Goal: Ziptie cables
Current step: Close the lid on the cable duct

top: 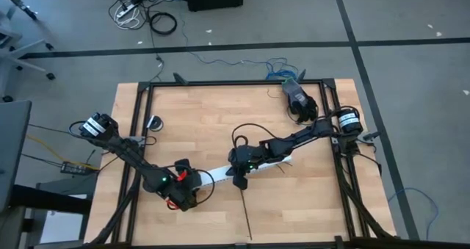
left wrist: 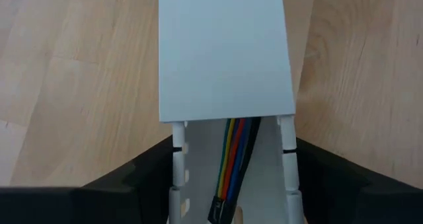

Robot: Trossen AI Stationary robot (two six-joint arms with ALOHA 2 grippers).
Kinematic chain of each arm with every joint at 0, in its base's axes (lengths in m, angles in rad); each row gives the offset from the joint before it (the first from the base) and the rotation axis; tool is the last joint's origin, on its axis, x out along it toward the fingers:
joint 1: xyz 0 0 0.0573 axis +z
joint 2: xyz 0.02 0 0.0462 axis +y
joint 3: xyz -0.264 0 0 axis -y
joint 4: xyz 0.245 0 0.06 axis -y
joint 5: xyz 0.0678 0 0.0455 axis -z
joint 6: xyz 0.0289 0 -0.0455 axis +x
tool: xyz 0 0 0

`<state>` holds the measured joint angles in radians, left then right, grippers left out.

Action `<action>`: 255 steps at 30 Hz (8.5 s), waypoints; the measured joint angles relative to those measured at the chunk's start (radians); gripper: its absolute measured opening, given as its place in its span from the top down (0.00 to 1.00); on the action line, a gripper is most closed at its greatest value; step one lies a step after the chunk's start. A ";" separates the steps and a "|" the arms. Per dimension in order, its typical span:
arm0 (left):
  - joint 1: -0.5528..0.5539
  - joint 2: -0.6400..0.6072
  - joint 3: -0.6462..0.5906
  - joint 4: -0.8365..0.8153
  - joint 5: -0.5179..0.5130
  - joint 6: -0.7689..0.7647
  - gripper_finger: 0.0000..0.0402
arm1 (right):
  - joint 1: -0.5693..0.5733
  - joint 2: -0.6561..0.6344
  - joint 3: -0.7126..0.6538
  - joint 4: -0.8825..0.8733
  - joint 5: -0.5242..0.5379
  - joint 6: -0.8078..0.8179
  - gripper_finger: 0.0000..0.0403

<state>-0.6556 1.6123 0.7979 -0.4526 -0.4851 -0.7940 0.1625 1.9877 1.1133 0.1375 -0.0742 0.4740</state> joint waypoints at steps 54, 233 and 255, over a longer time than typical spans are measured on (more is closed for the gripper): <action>0.040 0.006 0.000 0.081 -0.039 0.070 0.34 | -0.041 0.006 -0.003 0.046 -0.213 -0.025 1.00; 0.006 -0.035 0.000 -0.024 0.076 0.050 0.41 | -0.053 0.085 0.094 0.018 -0.262 -0.103 1.00; -0.052 -0.051 0.000 -0.144 0.125 -0.035 0.25 | -0.054 0.080 0.093 0.021 -0.261 -0.085 1.00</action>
<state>-0.7077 1.5617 0.7982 -0.5961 -0.3597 -0.8285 0.1089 2.0679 1.2063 0.1586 -0.3354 0.3885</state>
